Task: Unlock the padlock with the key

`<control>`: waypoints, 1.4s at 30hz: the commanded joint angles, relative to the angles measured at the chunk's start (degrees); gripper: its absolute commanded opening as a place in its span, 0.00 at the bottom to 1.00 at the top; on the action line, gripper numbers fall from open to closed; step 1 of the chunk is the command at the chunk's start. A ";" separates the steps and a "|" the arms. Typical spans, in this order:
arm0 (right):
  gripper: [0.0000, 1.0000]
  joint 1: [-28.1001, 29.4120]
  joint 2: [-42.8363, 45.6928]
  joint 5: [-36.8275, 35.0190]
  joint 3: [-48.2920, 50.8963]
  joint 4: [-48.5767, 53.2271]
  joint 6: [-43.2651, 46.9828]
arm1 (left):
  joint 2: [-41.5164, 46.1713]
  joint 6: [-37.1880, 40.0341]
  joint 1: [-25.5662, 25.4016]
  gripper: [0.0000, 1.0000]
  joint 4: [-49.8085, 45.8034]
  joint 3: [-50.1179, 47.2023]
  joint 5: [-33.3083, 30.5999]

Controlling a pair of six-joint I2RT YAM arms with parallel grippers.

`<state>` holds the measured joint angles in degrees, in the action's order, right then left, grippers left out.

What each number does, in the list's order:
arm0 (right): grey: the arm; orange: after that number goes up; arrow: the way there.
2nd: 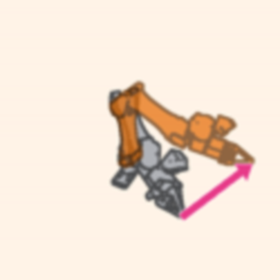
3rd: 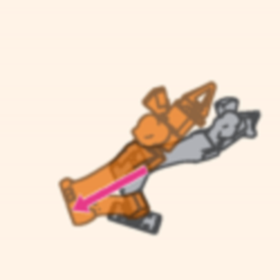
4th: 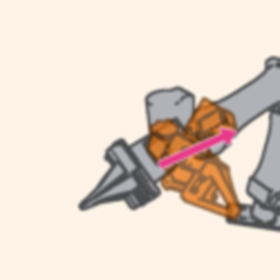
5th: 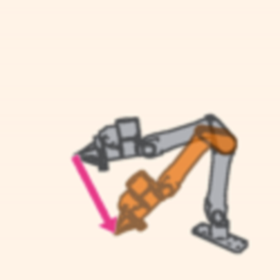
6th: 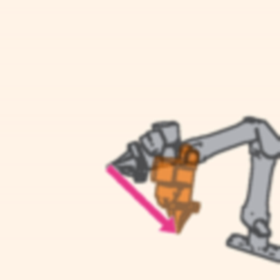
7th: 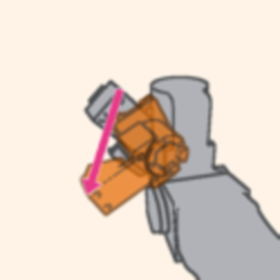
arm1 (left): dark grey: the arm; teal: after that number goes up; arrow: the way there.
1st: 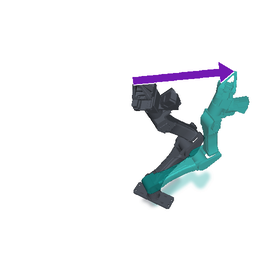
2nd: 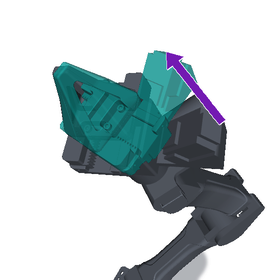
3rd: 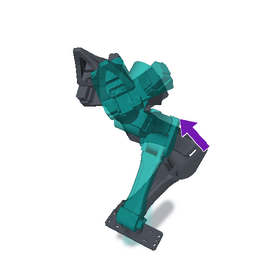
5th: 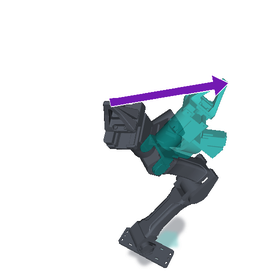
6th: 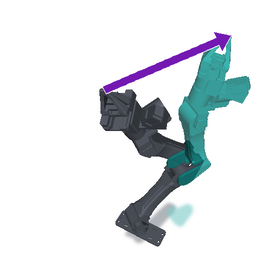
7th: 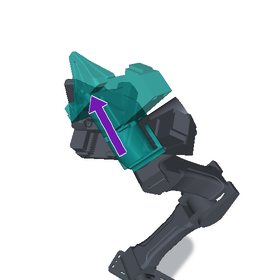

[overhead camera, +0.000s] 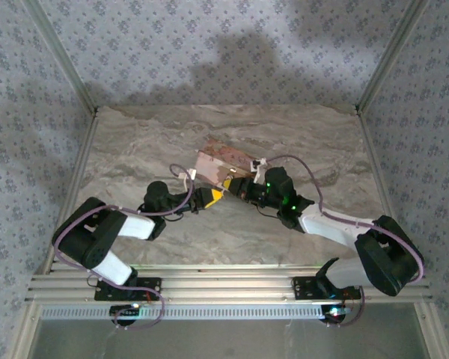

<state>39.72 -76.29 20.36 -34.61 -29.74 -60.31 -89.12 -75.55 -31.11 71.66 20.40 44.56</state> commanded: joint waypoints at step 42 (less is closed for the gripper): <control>0.00 4.40 0.70 17.65 -3.36 -4.17 6.95 | 0.04 -2.97 1.65 0.00 8.11 6.83 2.69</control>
<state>39.64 -77.06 21.85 -35.94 -29.39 -55.70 -90.43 -79.15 -29.87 74.61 22.04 49.50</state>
